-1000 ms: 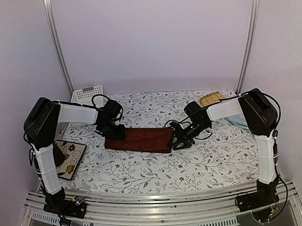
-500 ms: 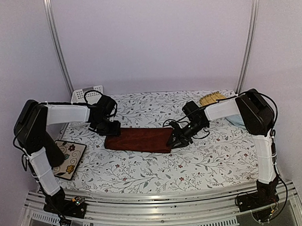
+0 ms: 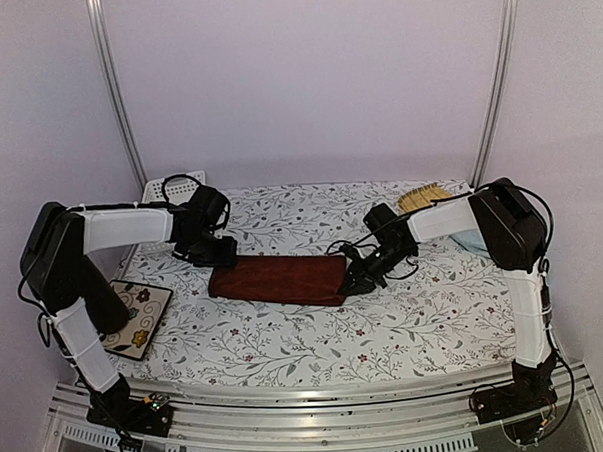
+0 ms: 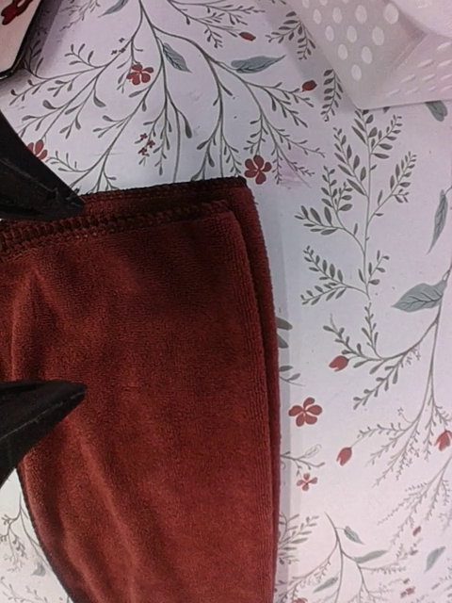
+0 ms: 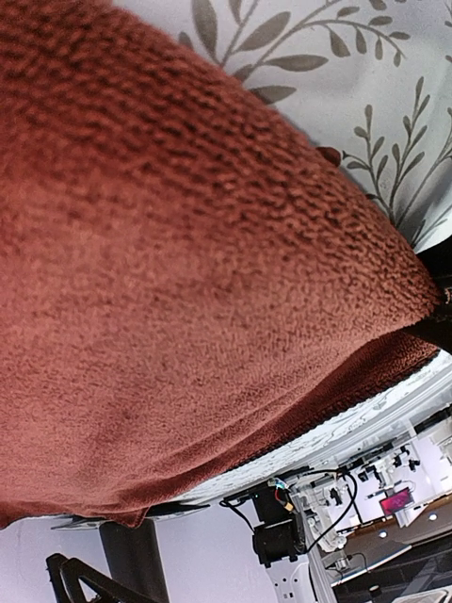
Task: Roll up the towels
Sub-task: Move the towel to the center of the board.
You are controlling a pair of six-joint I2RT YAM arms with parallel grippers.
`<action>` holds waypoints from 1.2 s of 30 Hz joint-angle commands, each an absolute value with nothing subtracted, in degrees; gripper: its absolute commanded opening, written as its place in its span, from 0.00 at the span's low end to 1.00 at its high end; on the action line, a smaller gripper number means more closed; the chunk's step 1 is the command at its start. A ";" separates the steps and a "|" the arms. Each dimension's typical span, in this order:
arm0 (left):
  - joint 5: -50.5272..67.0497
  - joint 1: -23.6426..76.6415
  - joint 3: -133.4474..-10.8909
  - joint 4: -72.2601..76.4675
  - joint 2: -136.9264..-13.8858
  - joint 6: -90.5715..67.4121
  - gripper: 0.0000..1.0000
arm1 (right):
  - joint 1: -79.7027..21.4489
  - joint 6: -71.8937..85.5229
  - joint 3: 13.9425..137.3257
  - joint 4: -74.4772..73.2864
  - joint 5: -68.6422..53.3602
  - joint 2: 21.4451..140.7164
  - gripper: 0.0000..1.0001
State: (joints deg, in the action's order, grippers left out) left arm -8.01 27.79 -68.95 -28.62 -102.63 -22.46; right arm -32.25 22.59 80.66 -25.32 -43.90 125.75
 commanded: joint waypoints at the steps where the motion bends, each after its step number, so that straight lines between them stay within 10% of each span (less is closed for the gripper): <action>1: -7.95 27.24 -68.35 -28.92 -101.75 -22.84 0.59 | -32.61 20.41 80.31 -30.65 -34.73 129.69 0.04; 29: -7.91 27.11 -66.76 -28.48 -100.81 -22.40 0.60 | -20.81 6.94 86.05 -46.33 -11.40 129.19 0.13; 36: -7.60 27.01 -66.89 -28.56 -100.44 -22.14 0.61 | -20.63 7.16 87.37 -48.53 -4.33 125.55 0.47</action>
